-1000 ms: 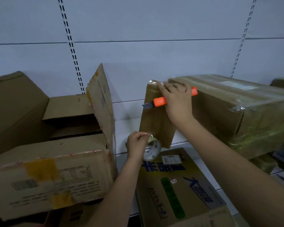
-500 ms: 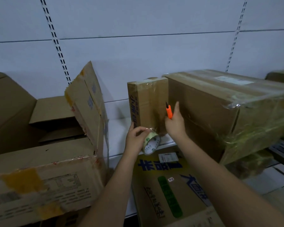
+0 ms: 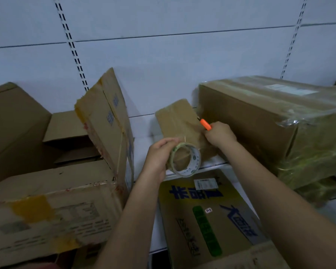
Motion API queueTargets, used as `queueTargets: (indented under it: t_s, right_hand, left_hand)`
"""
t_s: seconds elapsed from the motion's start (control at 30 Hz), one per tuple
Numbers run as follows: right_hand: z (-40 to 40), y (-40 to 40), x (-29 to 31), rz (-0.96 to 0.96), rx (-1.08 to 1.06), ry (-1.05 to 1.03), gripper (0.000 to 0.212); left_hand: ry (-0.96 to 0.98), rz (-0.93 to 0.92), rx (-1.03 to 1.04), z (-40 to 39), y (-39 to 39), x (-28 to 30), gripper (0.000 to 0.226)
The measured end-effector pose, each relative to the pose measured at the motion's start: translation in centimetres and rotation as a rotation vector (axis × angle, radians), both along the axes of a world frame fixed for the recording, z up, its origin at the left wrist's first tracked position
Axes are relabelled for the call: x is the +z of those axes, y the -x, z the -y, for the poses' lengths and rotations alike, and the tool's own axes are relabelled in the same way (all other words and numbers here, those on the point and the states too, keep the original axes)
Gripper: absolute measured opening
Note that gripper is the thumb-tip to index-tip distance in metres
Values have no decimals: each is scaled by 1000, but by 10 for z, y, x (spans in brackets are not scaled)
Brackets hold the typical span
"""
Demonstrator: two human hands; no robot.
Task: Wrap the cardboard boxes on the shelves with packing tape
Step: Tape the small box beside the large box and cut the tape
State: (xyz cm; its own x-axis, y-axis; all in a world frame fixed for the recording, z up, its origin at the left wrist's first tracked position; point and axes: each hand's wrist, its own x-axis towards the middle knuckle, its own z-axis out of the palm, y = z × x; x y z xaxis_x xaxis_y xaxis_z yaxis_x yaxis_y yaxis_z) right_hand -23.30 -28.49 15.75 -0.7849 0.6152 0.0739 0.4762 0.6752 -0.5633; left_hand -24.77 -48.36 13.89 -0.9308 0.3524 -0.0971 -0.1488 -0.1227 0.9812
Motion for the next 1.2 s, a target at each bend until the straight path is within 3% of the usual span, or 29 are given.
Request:
queueTargets:
  t_s: [0.13,0.23,0.3,0.37,0.47,0.63,0.73,0.8,0.83,0.9,1.0,1.1,1.2]
  right_hand:
    - [2,-11,-19,95,-4,-27,23]
    - [9,-32,-16,-228,-3,-23,33]
    - [24,-52,7,-379,158,290,40]
    - [44,-72,29,-279,356,632,46]
    - [55,-87,34,-211,453,488,40]
    - [62,-85,31,-415,289,474,23]
    - [65,-82,31,-441,190,403,22]
    - [64,-84,29,-450,118,381,26]
    - [65,-84,25,-459,81,356,32]
    - [71,-81,16,-475,4,333,40]
    - [77,-79,1,-496,-97,220,32]
    - [65,-82,-2,-574,-202,47,27]
    - [59,-78,3,-577,-152,-87,23]
  left_hand:
    - [126,-113,45,3,-9,1,12]
    - [181,-291,90,11,-18,9,10]
    - [222,-407,66,16,-23,13,11]
    - [231,-459,19,20,-29,16,11]
    - [260,-487,-35,23,-36,18,11]
    - [240,-410,-145,22,-51,25,17]
    - [331,-459,-95,24,-62,31,45]
    - [483,-552,-15,29,-62,32,78]
    - [580,-616,18,32,-63,33,81]
    - [778,-729,70,31,-64,35,74]
    - [993,-788,103,31,-74,41,54]
    - [1119,-755,79,43,-81,44,51]
    - [1217,-799,91,46,-76,47,52]
